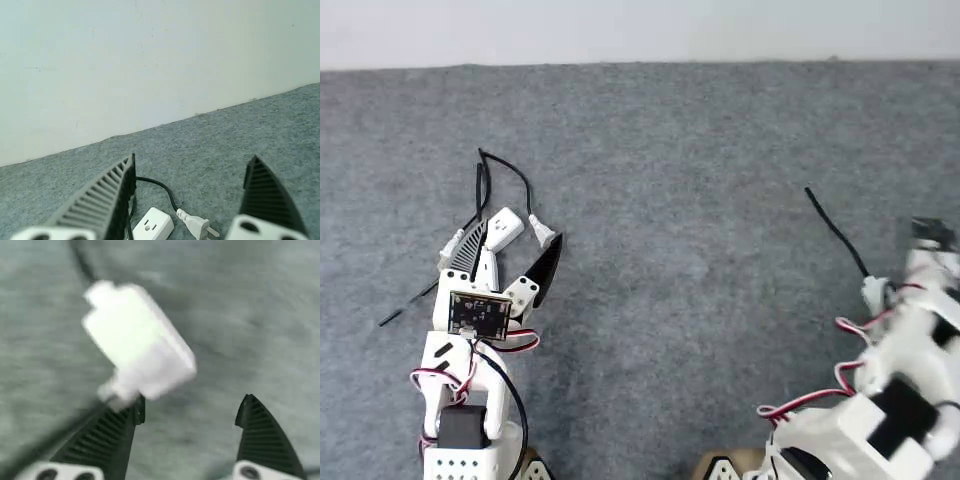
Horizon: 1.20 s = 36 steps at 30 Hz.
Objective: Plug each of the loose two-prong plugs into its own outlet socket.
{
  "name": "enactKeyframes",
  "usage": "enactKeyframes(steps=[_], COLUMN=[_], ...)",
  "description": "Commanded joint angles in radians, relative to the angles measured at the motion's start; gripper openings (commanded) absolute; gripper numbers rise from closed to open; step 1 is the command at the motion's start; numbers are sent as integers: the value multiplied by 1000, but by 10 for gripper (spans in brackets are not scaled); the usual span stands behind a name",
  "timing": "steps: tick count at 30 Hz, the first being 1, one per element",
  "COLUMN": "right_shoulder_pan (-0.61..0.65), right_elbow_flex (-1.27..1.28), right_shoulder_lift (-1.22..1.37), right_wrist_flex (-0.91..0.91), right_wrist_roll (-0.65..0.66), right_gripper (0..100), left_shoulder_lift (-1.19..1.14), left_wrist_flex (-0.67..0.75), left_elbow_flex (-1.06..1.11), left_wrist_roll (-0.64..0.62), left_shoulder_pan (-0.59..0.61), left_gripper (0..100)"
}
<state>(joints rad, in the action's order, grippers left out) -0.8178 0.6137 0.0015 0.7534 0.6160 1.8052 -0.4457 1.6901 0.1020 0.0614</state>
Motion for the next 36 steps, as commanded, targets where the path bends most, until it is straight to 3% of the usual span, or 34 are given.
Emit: enactKeyframes(steps=[1, 9, 17, 23, 28, 36], right_shoulder_pan=[-101, -142, -33, 205, 335, 473], right_elbow_flex=[-104, -120, -196, -193, -245, -388], right_shoulder_lift=[-12, -24, -174, -386, -602, -851], right_wrist_flex=[-19, 77, 590, 997, 1033, 1006], right_wrist_roll=[14, 8, -26, -40, -172, -256], right_gripper=[295, 295, 295, 295, 295, 295], left_shoulder_lift=[17, 17, 17, 17, 17, 17], left_wrist_flex=[29, 17, 15, 15, 15, 15], left_elbow_flex=[-10, -8, -8, -8, -8, -8], left_wrist_roll=[5, 6, 6, 6, 6, 6], left_shoulder_pan=[-6, -29, -29, -29, -29, -29], left_gripper=[332, 332, 332, 332, 332, 332])
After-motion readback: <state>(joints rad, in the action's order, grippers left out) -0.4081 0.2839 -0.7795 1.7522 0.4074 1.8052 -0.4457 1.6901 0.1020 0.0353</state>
